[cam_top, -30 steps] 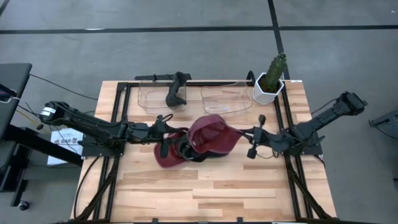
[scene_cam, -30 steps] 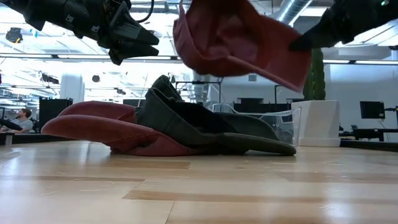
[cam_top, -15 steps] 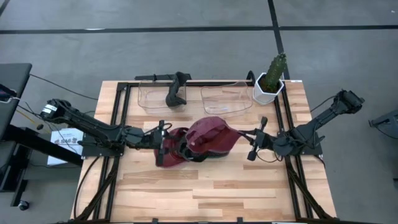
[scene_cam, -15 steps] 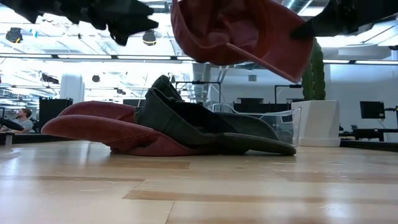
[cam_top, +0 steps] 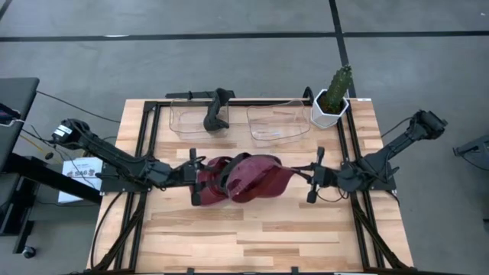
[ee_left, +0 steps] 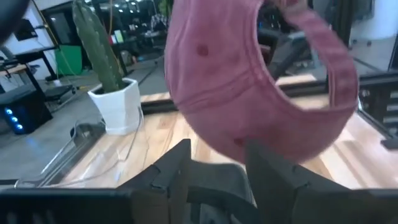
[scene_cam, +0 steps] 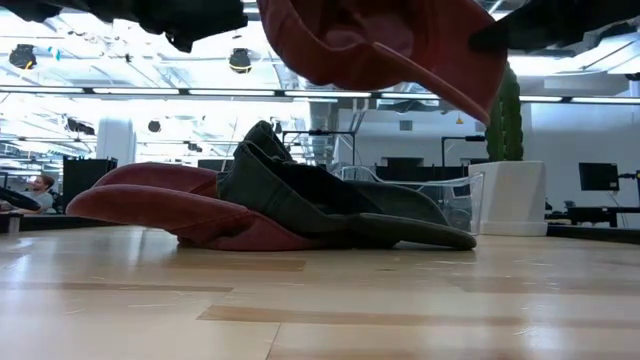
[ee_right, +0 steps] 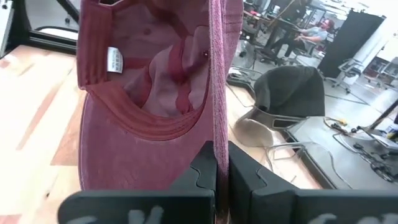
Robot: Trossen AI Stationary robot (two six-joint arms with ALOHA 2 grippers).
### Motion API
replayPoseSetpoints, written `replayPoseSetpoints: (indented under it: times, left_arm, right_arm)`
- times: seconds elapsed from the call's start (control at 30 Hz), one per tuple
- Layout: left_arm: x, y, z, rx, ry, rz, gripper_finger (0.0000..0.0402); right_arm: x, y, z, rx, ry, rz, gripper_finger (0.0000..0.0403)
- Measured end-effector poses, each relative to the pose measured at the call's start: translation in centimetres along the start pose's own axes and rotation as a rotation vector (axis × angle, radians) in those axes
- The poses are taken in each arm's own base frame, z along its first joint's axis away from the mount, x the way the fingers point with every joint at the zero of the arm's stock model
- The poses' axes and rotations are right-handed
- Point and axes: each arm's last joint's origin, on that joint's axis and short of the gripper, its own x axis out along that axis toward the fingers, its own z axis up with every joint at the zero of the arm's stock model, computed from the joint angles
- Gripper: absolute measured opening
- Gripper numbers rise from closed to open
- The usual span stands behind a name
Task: Pick & Place hat
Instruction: Put the red cap into the right transparent bin
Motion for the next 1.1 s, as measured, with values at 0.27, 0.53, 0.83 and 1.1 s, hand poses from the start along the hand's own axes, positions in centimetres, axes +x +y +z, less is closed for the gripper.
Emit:
replayPoseSetpoints:
  times: [0.27, 0.53, 0.83, 1.1]
  left_arm:
    - [0.2, 0.4, 0.4, -0.039, -0.048, 0.025, 0.0083]
    - [1.9, 1.5, -0.5, -0.056, -0.032, 0.196, 0.0008]
    - [1.9, 2.5, -0.2, -0.056, -0.028, 0.416, 0.0004]
    - [2.2, 4.5, 0.1, -0.07, -0.051, 0.578, 0.0004]
  right_arm:
    - [0.5, -0.5, -0.1, 0.022, 0.01, -0.002, 0.0001]
    - [0.9, 0.0, 0.0, 0.007, -0.006, 0.022, 0.0001]
    - [0.9, 0.0, 0.0, -0.009, -0.008, 0.029, 0.0001]
    - [0.9, 0.0, 0.1, -0.006, -0.012, 0.027, 0.0001]
